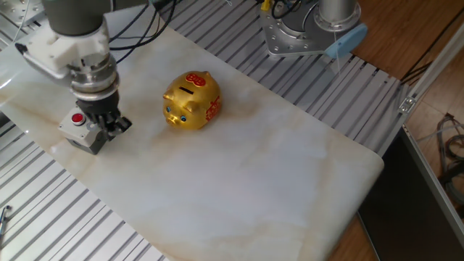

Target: Drop coins into a piggy bank

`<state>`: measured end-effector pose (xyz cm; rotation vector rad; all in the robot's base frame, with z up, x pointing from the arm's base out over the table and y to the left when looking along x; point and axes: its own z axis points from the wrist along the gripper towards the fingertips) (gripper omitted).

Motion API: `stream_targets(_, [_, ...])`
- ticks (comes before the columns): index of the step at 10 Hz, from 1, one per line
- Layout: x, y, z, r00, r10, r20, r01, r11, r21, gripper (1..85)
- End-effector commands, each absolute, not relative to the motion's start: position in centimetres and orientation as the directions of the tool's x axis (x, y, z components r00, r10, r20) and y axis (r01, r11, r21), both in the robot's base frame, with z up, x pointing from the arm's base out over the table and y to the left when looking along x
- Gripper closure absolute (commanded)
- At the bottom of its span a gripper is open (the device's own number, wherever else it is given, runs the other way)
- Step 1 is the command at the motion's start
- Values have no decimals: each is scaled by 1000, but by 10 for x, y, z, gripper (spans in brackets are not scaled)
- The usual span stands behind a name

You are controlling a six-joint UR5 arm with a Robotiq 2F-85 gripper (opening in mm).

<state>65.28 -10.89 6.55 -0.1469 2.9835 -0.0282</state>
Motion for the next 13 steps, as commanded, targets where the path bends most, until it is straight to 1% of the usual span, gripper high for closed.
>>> stream_targets(1, [657,-122,57,-983,-96,-155,-88,995,-53,847])
stream_targets(2, [654,-122,59,-987,-75,-144,-67,996,-58,847])
stream_targets(5, [651,-110,66,-988,-34,-150,-32,999,-13,847])
stream_targets(9, [645,-103,74,-990,-12,-140,-10,1000,-20,847])
stream_targets(12, [640,-97,80,-991,-5,-134,3,998,-60,843])
stream_targets(13, [635,-99,83,-993,-17,-116,-6,996,-92,813])
